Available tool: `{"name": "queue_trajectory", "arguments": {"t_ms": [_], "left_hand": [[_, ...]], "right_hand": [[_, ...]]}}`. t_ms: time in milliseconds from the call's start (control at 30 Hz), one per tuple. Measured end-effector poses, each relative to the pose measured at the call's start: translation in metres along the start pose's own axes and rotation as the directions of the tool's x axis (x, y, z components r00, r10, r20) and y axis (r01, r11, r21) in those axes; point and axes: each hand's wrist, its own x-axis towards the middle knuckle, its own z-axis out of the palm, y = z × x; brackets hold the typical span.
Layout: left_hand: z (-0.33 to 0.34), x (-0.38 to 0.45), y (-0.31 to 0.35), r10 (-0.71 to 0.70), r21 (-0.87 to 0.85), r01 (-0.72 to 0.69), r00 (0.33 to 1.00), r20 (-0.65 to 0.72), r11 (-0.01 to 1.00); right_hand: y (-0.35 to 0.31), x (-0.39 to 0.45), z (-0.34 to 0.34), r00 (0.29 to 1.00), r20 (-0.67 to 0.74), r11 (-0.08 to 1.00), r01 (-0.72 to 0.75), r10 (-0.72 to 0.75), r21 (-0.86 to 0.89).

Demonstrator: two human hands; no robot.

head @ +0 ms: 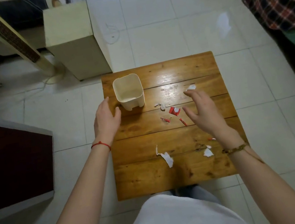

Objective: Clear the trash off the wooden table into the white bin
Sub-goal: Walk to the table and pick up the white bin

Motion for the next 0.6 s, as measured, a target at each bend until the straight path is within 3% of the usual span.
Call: {"name": "queue_trajectory", "arguments": {"t_ms": [367, 600], "left_hand": [[0.095, 0.148, -0.039, -0.267, -0.103, 0.298, 0.932, 0.244, 0.949], [0.137, 0.175, -0.062, -0.333, -0.184, 0.384, 0.907, 0.257, 0.905]], "right_hand": [[0.039, 0.077, 0.068, 0.993, 0.088, 0.997, -0.074, 0.075, -0.019], [0.06, 0.101, 0.104, 0.99, 0.105, 0.996, -0.089, 0.091, -0.021]]}}
